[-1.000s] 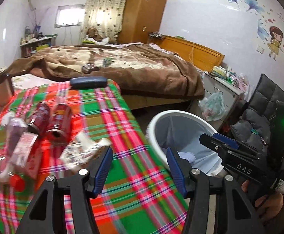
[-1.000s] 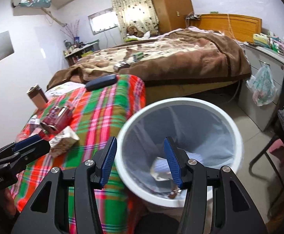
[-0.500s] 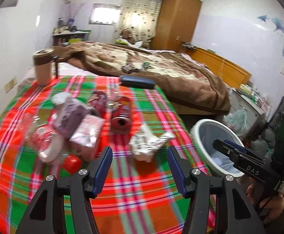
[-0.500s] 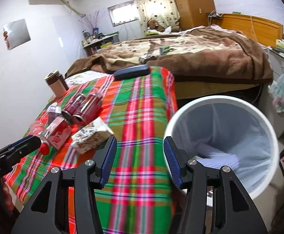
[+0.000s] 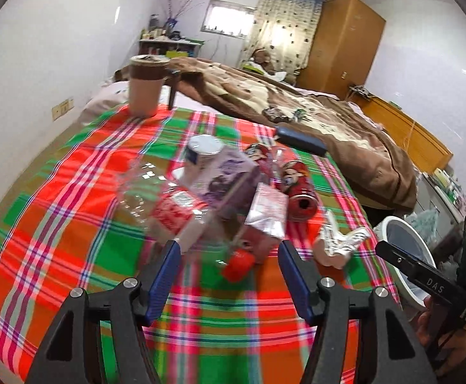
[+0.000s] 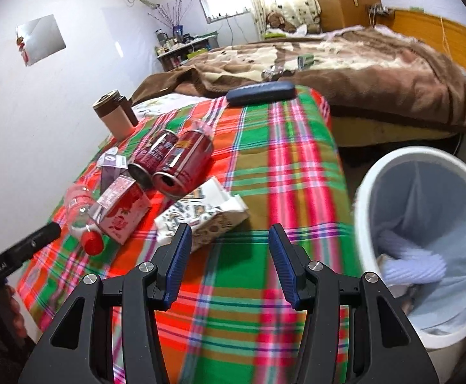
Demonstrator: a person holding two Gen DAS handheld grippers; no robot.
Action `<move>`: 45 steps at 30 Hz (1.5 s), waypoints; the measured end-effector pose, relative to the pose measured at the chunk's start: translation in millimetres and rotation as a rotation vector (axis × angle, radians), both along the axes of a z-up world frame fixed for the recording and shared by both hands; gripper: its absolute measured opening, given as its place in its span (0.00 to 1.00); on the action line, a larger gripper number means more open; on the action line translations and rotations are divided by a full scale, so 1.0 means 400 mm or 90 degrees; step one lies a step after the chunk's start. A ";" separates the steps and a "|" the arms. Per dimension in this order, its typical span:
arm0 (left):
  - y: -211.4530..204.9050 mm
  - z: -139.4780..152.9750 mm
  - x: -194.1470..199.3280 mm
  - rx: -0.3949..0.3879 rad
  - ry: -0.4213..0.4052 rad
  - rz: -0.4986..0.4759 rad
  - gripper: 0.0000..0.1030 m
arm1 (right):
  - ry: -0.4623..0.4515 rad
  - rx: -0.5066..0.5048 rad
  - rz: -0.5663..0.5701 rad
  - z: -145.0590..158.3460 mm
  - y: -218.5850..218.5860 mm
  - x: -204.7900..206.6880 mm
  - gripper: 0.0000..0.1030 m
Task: Collect trash
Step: 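Move both tools back toward the crumpled patterned paper cup on the bedspread, then grasp the patterned paper cup with the right tool while the left tool grasps the pink juice carton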
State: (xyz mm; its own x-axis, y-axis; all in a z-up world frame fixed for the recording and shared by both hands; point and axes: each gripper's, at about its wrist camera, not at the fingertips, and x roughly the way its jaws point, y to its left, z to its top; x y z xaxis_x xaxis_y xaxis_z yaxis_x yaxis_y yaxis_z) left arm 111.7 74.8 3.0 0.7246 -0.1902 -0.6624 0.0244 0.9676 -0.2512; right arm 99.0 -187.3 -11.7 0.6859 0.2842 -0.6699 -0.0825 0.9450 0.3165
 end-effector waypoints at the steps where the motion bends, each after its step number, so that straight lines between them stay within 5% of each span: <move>1: 0.005 -0.003 0.001 -0.001 0.001 0.003 0.61 | 0.003 0.004 -0.003 -0.002 0.003 0.004 0.50; 8: 0.009 0.003 0.019 -0.002 -0.003 -0.013 0.61 | 0.033 0.043 0.003 -0.019 0.031 0.040 0.60; 28: -0.101 -0.012 0.122 0.020 0.021 -0.111 0.62 | 0.102 0.035 -0.034 -0.061 0.068 0.127 0.59; 39: -0.140 -0.041 0.161 0.047 0.038 -0.138 0.62 | 0.089 0.026 -0.011 -0.061 0.079 0.125 0.20; 45: -0.153 -0.065 0.195 0.054 0.054 -0.137 0.62 | 0.080 0.017 0.001 -0.059 0.078 0.119 0.18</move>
